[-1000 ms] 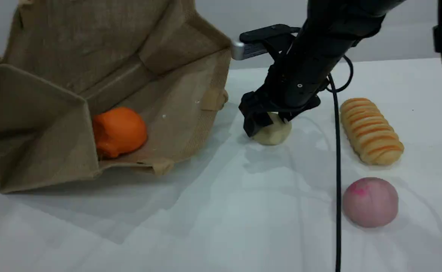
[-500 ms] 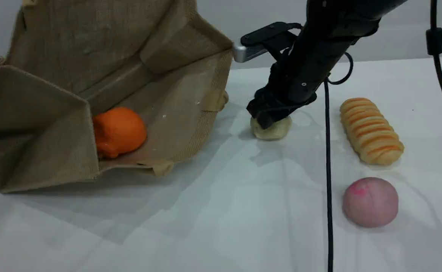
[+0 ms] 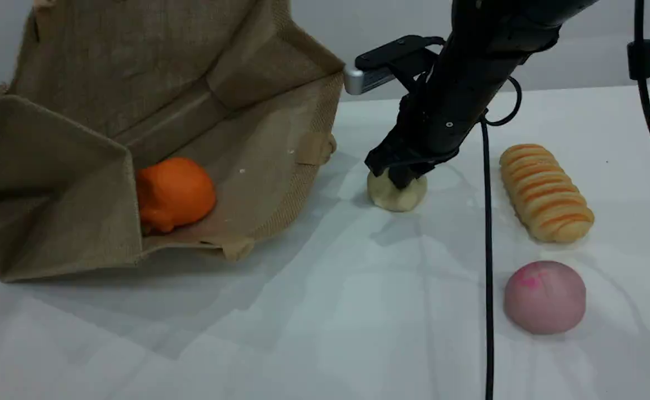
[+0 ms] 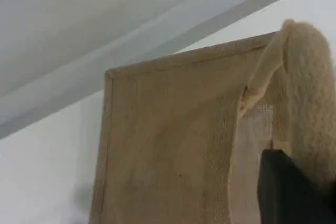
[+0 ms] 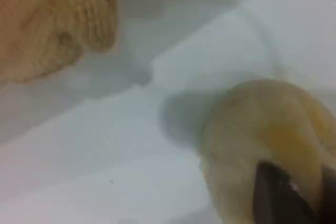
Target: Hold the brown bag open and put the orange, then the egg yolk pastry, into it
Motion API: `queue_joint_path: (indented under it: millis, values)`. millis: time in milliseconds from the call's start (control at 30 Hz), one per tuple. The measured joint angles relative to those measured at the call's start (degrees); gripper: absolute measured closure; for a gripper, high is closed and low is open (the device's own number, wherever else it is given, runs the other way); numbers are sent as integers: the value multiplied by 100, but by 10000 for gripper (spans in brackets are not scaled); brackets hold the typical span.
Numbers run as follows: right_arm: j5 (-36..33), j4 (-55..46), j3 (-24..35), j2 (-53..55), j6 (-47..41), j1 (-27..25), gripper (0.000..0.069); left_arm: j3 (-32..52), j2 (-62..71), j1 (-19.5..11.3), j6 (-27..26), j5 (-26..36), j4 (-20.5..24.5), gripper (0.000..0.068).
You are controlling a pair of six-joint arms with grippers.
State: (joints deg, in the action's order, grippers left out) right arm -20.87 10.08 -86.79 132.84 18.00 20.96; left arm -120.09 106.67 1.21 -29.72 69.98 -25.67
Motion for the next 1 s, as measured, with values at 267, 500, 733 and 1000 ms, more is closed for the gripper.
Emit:
queue_joint_path:
  millis: [267, 500, 733, 1000]
  values:
    - [-541, -217, 10, -584, -180, 0, 664, 0, 0, 0, -11, 0, 0, 604]
    - [-1026, -208, 228, -1346, -299, 43, 666, 0, 0, 5, -27, 0, 5, 604]
    - [18, 317, 1360, -2211, -293, 272, 666, 0, 0, 10, -23, -5, 0, 604]
    - [1316, 457, 2656, -3278, -254, 1064, 666, 0, 0, 314, -99, -5, -7, 604]
